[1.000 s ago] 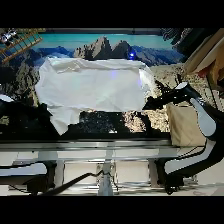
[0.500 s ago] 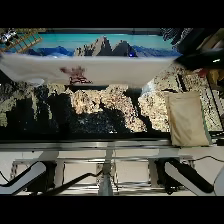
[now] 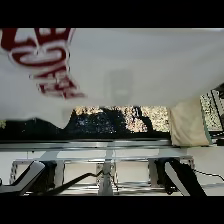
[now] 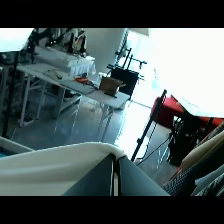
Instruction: Fold the clothes and pants, and hang the long-sleeved shirts on hangers.
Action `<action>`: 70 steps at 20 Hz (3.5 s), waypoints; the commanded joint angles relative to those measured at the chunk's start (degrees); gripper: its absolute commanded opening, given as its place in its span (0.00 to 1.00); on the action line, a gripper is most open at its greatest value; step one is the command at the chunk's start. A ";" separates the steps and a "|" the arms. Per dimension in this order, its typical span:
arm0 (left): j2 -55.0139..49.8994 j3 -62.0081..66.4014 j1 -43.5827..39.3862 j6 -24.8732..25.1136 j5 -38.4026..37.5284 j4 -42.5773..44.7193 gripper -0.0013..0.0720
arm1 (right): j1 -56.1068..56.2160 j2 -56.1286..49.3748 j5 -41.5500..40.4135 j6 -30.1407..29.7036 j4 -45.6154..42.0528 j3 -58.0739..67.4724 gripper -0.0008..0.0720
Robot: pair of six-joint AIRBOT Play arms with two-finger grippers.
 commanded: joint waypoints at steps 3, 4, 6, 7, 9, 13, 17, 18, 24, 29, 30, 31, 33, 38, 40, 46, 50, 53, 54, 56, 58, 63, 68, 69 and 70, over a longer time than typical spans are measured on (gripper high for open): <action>-9.20 -9.25 -24.61 -1.73 -1.22 39.43 0.02 | 0.11 -12.35 5.64 0.33 5.75 -9.38 0.03; -11.96 -12.41 -28.87 -1.70 -0.92 44.35 0.02 | 0.11 -16.02 6.23 0.28 8.37 -12.04 0.03; -17.92 -17.86 -34.10 -1.66 0.79 48.26 0.02 | 0.90 -24.13 6.14 -0.02 11.61 -17.09 0.03; -21.22 -19.87 -35.50 -1.44 1.53 48.41 0.02 | 1.79 -28.44 5.66 -0.02 11.06 -19.12 0.03; -28.96 -22.16 -37.05 -0.76 2.56 48.46 0.02 | 3.21 -36.65 2.84 -0.04 9.46 -21.97 0.03; -43.28 -22.25 -37.44 -0.90 8.72 48.09 0.02 | 4.83 -51.58 -6.97 -0.02 7.37 -22.51 0.03; -47.93 -22.23 -38.51 -0.07 9.66 46.07 0.02 | 5.09 -57.29 -13.51 0.02 7.37 -22.51 0.03; -47.93 -22.12 -38.69 0.22 10.08 45.99 0.02 | 5.09 -57.29 -13.90 0.00 7.34 -22.49 0.03; -45.62 -21.79 -38.18 2.14 9.27 44.15 0.02 | 5.09 -55.78 -5.09 -0.04 8.11 -19.69 0.03; -24.37 -21.68 -33.92 8.44 9.88 36.98 0.02 | 5.09 -39.63 5.86 -1.38 4.20 -12.70 0.03; -18.14 -21.68 -32.46 8.41 11.32 37.03 0.02 | 5.09 -34.71 6.93 -1.38 3.67 -10.95 0.03; -12.35 -21.70 -30.97 8.39 13.40 37.03 0.02 | 5.09 -29.97 6.93 -1.36 3.65 -9.60 0.03; -0.50 -21.70 -27.69 8.37 20.46 37.03 0.02 | 5.09 -20.24 5.25 -1.38 3.61 -7.30 0.03; 22.29 -21.70 -20.65 8.37 39.78 37.05 0.02 | 5.09 -1.97 -1.03 -1.36 2.16 -6.43 0.03; 26.95 -21.70 -19.02 8.37 42.75 37.05 0.02 | 5.09 2.08 -2.89 -1.44 1.90 -6.43 0.03; 27.32 -22.53 -18.97 3.28 41.72 37.03 0.02 | 5.09 4.22 -5.57 -2.32 -0.85 -6.25 0.03; 19.85 -32.17 -19.61 -1.79 28.33 37.00 0.02 | 5.09 -2.86 -0.59 -1.29 -0.52 -6.25 0.03; 13.70 -43.60 -23.37 1.84 25.64 37.00 0.02 | 5.09 -14.58 8.15 1.42 1.09 -7.39 0.03; 11.21 -46.51 -25.14 4.13 25.62 37.03 0.02 | 5.11 -18.84 9.49 1.66 1.42 -9.07 0.03; 4.55 -51.06 -28.89 10.14 25.94 37.03 0.02 | 5.09 -26.43 8.48 1.66 1.51 -13.99 0.03; -3.89 -53.29 -31.47 14.78 27.26 37.03 0.02 | 5.11 -33.81 3.13 1.55 1.55 -19.32 0.03; -26.05 -53.29 -35.36 26.97 35.54 25.33 0.02 | 6.45 -53.70 -17.31 1.46 2.34 -23.50 0.03; -36.15 -47.78 -39.04 33.64 35.95 15.15 0.02 | 8.37 -60.17 -27.02 1.51 2.40 -23.34 0.03; -36.44 -46.90 -39.36 33.64 35.95 15.15 0.02 | 8.37 -60.02 -26.62 1.51 2.62 -23.15 0.03; -36.30 -46.53 -39.45 33.38 35.80 15.15 0.02 | 8.37 -60.02 -25.22 1.51 2.62 -22.56 0.03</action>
